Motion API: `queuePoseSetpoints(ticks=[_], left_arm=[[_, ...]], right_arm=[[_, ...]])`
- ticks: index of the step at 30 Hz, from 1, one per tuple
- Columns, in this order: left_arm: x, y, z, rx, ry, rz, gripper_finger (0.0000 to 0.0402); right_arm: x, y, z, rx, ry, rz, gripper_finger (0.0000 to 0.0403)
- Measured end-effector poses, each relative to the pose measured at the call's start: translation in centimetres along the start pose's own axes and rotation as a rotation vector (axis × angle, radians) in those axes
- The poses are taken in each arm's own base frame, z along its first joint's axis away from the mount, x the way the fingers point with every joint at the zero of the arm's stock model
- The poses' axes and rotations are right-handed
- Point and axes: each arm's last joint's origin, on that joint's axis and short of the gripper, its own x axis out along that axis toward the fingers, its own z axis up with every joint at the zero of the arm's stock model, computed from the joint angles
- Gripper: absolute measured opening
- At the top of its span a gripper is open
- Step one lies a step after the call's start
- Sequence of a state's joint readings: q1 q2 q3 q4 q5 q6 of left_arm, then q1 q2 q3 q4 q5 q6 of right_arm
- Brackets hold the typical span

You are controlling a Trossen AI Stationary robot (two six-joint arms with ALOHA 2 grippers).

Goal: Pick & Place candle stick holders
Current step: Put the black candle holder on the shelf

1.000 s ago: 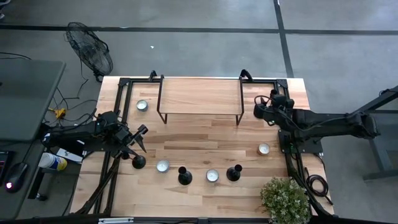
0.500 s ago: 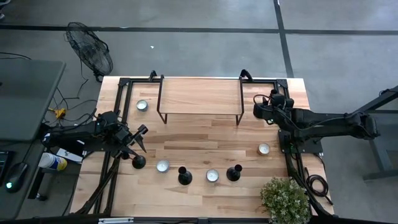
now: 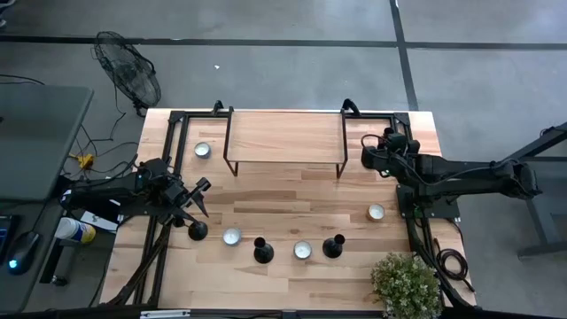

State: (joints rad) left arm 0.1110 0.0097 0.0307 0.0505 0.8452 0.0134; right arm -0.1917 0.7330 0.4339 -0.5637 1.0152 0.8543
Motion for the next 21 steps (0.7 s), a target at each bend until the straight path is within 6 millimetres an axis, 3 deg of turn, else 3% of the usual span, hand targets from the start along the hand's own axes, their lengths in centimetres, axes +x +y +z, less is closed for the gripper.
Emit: queuePoseSetpoints(ticks=[14, 21], left_arm=[[0.0, 0.0, 0.0, 0.000, 0.000, 0.003, 0.0137], [0.0, 0.0, 0.0, 0.000, 0.000, 0.003, 0.0137]], right_arm=[[-0.1, 0.1, 0.1, -0.005, 0.024, 0.026, 0.0006], [-0.8, 0.5, 1.8, -0.049, 0.056, 0.072, 0.0003]])
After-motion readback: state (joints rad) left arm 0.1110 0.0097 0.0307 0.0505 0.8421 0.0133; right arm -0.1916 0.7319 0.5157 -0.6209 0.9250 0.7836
